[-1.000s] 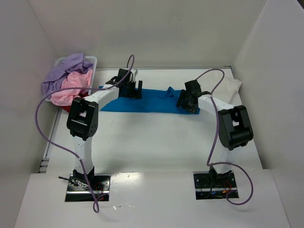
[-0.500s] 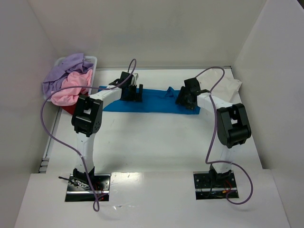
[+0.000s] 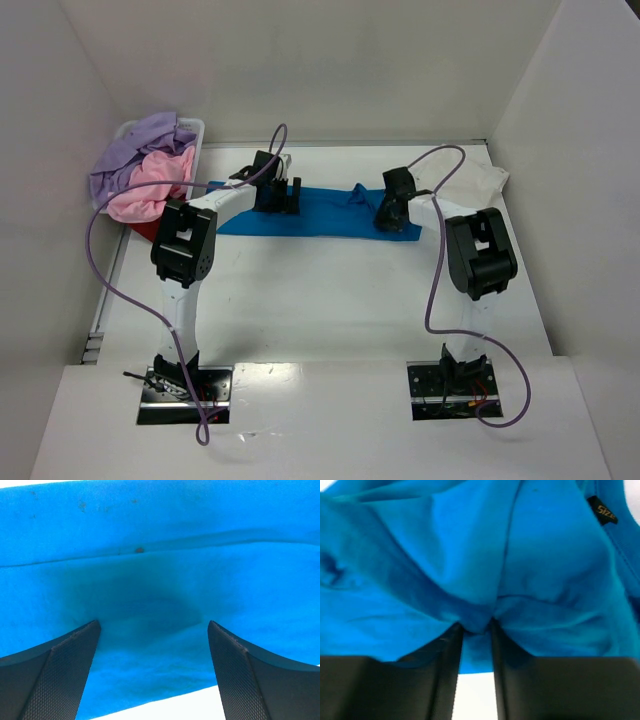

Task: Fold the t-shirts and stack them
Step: Fold the other side of the tshirt into a rectangle

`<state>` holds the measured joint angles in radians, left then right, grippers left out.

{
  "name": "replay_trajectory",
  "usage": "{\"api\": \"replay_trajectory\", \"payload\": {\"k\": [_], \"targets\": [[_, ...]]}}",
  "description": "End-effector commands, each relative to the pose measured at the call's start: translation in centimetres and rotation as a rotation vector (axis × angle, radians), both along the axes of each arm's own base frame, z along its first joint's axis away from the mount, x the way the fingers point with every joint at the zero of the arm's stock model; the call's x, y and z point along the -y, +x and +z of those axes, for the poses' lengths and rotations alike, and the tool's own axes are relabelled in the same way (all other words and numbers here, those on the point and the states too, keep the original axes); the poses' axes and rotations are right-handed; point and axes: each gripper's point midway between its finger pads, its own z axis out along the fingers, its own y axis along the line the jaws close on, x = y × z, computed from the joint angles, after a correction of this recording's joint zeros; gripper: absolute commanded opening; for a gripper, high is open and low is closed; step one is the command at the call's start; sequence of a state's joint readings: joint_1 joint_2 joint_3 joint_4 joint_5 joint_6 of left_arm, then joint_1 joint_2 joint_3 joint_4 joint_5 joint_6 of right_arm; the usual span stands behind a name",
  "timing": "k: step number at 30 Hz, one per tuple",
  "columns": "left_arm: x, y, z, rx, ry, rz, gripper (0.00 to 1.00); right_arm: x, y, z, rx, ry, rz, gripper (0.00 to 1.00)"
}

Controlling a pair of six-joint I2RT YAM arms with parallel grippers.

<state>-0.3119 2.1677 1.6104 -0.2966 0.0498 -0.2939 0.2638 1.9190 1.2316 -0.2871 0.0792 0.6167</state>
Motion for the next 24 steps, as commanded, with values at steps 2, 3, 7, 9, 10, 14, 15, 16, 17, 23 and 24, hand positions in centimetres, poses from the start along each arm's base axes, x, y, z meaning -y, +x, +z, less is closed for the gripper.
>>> {"api": "replay_trajectory", "payload": {"k": [2,3,7,9,10,14,15,16,17,23,24], "targets": [[-0.8,-1.9,-3.5,-0.113,0.018,0.010,0.96,0.3,2.8,2.0,0.113,-0.011,-0.076,0.27],[-0.8,-1.9,-3.5,-0.113,0.018,0.010,0.96,0.8,3.1,2.7,0.136,-0.032,-0.097,0.24],[-0.8,-1.9,-3.5,-0.113,0.018,0.010,0.96,1.2,4.7,5.1,0.209,-0.054,-0.106,0.22],[-0.6,-2.1,-3.9,-0.124,0.013,0.005,0.96,1.2,5.8,6.5,0.235,-0.074,-0.094,0.22],[-0.6,-2.1,-3.9,-0.124,0.014,0.005,0.96,1.1,6.2,6.4,0.238,-0.073,-0.095,0.22],[-0.7,-2.4,-4.2,-0.133,0.016,0.005,0.96,1.1,8.3,7.5,0.270,-0.091,-0.075,0.22],[-0.7,-2.4,-4.2,-0.133,0.016,0.005,0.96,1.0,9.1,7.9,0.285,-0.096,-0.066,0.24],[-0.7,-2.4,-4.2,-0.133,0.016,0.005,0.96,1.1,9.6,8.0,0.291,-0.104,-0.075,0.25],[-0.7,-2.4,-4.2,-0.133,0.016,0.005,0.96,1.0,9.9,8.0,0.294,-0.112,-0.065,0.25],[-0.7,-2.4,-4.2,-0.133,0.016,0.005,0.96,1.5,12.0,7.6,0.286,-0.152,-0.063,0.55],[-0.8,-2.6,-4.3,-0.142,0.019,0.005,0.96,1.7,12.0,7.6,0.287,-0.160,-0.071,0.57]]}}
